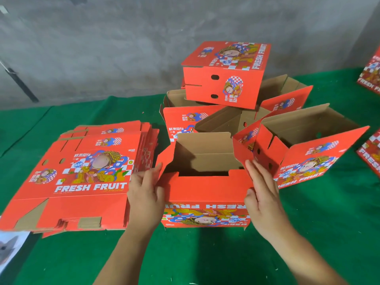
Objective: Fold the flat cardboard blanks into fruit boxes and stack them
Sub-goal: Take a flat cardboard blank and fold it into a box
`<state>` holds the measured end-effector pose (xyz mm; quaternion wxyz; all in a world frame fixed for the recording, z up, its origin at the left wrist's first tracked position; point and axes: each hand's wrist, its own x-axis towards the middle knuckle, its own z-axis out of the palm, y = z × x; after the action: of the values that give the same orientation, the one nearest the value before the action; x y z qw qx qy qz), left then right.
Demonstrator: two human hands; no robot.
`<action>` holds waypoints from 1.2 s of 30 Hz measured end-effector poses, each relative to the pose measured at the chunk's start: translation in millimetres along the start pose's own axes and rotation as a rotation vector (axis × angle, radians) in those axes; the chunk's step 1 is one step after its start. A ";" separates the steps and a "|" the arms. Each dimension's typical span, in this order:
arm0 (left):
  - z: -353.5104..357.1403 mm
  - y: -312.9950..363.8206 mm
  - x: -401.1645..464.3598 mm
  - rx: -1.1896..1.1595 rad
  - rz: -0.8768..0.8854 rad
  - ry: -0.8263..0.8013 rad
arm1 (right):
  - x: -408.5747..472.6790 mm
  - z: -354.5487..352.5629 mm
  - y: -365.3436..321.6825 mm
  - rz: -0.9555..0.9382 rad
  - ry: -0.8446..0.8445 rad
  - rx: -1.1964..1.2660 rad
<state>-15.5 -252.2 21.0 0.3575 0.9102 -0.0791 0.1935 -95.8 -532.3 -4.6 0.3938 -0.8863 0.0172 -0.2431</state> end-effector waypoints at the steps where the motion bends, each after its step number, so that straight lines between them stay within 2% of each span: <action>1: -1.0 -2.5 -0.3 -0.023 -0.010 -0.021 | -0.9 0.5 0.8 0.000 0.002 0.000; 4: -10.0 -10.6 8.7 -0.038 0.125 -0.109 | -1.8 0.3 1.9 0.003 -0.003 0.005; 6: -15.1 -9.1 23.0 -0.151 0.136 -0.194 | -1.5 -0.4 2.0 0.004 -0.005 0.008; 9: -16.2 4.3 35.9 -0.434 -0.037 -0.360 | 0.0 -0.2 3.0 0.003 -0.004 0.025; 12: -10.2 14.6 46.6 -0.445 -0.225 -0.457 | 0.5 2.5 1.2 0.015 0.009 0.065; 14: -4.3 16.1 57.6 -0.367 -0.219 -0.377 | 1.6 3.8 0.3 0.020 0.007 0.081; 17: 8.7 16.4 60.6 -0.226 -0.055 -0.222 | 3.2 5.2 0.6 0.018 0.000 0.084; 23: 20.2 9.9 54.8 0.006 0.155 -0.247 | -3.9 5.2 1.7 0.013 0.011 0.079; 27: 26.1 5.8 55.7 0.121 0.077 -0.317 | -6.2 6.6 1.2 0.011 0.006 0.044; 31: 22.5 9.6 55.7 0.030 0.053 -0.285 | -7.3 3.3 -0.2 0.035 -0.020 0.037; 34: 14.1 14.8 54.2 -0.362 -0.158 -0.170 | -3.1 -2.8 -1.9 0.092 -0.065 0.109; 36: 13.0 16.6 50.3 -0.453 -0.220 -0.147 | 8.4 -9.6 -5.5 0.163 -0.057 0.203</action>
<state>29.6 -273.5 43.2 0.5644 0.8217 -0.0465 0.0643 -93.5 -537.0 8.2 0.5001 -0.8441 0.0532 -0.1856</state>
